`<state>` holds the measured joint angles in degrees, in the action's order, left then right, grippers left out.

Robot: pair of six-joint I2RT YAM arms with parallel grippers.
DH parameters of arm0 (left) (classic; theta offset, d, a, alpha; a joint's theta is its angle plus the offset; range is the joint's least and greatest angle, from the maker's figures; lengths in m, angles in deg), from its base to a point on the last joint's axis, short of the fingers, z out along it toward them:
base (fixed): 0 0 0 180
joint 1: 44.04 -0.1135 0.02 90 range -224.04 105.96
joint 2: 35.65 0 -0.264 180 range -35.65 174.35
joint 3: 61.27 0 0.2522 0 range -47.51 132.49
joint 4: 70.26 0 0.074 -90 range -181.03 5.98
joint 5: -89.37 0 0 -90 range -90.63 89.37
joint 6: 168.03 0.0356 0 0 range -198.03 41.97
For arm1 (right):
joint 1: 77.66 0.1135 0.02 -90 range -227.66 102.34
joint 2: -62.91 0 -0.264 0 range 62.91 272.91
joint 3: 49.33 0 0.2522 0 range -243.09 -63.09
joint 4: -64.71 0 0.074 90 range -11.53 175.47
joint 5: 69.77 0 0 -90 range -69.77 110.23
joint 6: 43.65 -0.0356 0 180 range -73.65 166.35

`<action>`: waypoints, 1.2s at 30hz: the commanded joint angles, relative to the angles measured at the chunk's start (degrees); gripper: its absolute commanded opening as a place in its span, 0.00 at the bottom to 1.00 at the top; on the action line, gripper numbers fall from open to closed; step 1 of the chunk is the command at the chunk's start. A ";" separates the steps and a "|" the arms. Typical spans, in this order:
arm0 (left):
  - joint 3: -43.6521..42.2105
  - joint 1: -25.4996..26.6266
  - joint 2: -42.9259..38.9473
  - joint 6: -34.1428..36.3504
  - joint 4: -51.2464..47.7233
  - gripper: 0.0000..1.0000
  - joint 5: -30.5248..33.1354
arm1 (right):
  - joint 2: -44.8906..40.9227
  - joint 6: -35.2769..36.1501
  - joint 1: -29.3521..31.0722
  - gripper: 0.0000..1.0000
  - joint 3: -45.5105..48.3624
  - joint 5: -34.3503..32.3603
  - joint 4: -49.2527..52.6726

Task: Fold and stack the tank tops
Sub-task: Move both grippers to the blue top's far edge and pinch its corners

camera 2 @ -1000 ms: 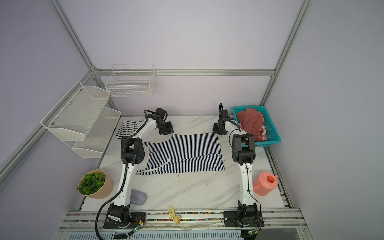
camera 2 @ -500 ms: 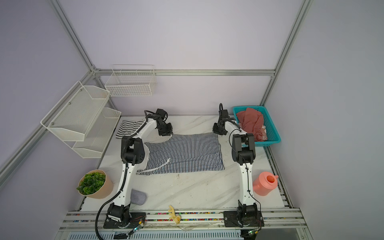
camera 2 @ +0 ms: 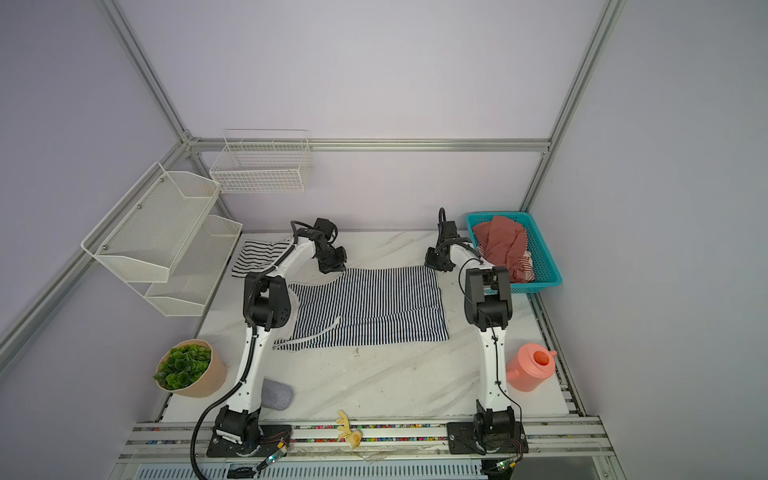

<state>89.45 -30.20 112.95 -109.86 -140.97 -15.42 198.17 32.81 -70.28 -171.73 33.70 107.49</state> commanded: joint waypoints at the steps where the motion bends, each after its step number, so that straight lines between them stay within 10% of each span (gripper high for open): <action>1: -1.55 0.72 -4.50 0.72 -0.02 0.00 0.80 | -3.63 1.23 -0.26 0.00 3.65 -0.64 0.55; 36: -42.34 4.07 -30.86 -2.26 13.02 0.00 5.11 | -32.60 -0.70 -0.28 0.00 38.20 -3.94 -7.66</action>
<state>51.05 -26.57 85.45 -110.58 -129.89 -11.77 168.14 32.46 -70.26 -134.90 32.39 99.73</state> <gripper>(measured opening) 0.047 0.049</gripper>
